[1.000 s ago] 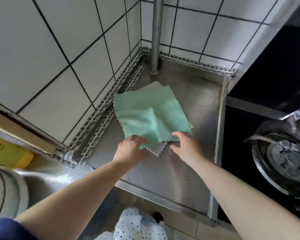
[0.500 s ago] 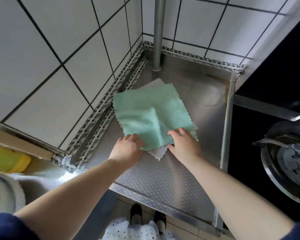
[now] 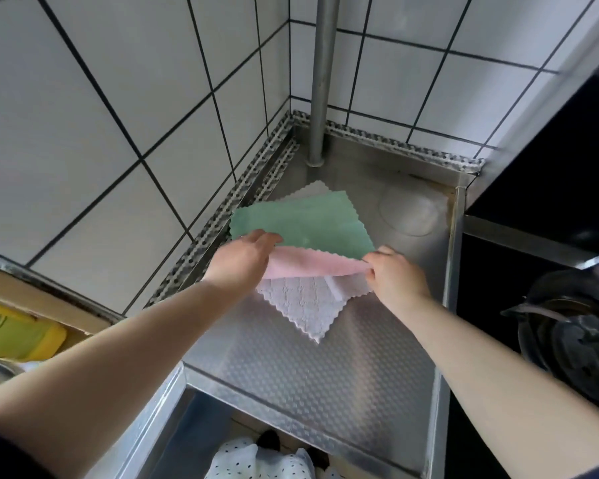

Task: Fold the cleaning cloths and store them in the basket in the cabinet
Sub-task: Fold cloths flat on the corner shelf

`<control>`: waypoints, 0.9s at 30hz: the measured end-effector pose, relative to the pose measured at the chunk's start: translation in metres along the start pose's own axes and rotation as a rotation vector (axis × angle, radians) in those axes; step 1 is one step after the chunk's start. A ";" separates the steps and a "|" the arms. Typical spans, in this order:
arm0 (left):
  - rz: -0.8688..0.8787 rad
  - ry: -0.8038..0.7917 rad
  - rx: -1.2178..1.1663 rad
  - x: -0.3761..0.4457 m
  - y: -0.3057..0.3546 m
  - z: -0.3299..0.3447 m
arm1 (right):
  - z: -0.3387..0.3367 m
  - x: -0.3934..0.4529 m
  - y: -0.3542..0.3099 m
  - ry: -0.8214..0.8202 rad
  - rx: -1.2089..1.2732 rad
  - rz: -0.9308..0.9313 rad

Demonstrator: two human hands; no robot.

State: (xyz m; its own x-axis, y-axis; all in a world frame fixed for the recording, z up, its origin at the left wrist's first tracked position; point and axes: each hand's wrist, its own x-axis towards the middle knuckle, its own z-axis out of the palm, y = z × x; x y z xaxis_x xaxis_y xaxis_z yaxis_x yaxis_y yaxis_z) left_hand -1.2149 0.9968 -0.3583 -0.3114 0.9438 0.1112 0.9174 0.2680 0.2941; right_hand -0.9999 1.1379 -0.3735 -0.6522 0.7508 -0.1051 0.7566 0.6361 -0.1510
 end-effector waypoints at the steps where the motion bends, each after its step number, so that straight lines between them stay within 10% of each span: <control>1: 0.016 0.002 0.002 0.007 -0.001 -0.005 | -0.006 0.004 0.001 0.014 0.000 0.001; 19: -0.093 0.431 -0.193 0.064 0.022 -0.129 | -0.151 0.020 0.012 0.506 0.239 0.082; 27: -0.121 0.457 -0.472 -0.004 0.042 -0.134 | -0.159 -0.053 0.013 0.554 0.729 0.092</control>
State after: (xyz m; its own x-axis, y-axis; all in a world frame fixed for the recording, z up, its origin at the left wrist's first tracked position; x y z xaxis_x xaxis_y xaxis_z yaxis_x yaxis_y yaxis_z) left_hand -1.2087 0.9787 -0.2193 -0.5742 0.7077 0.4116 0.6947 0.1550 0.7024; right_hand -0.9484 1.1349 -0.2134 -0.3330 0.8903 0.3106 0.4651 0.4416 -0.7673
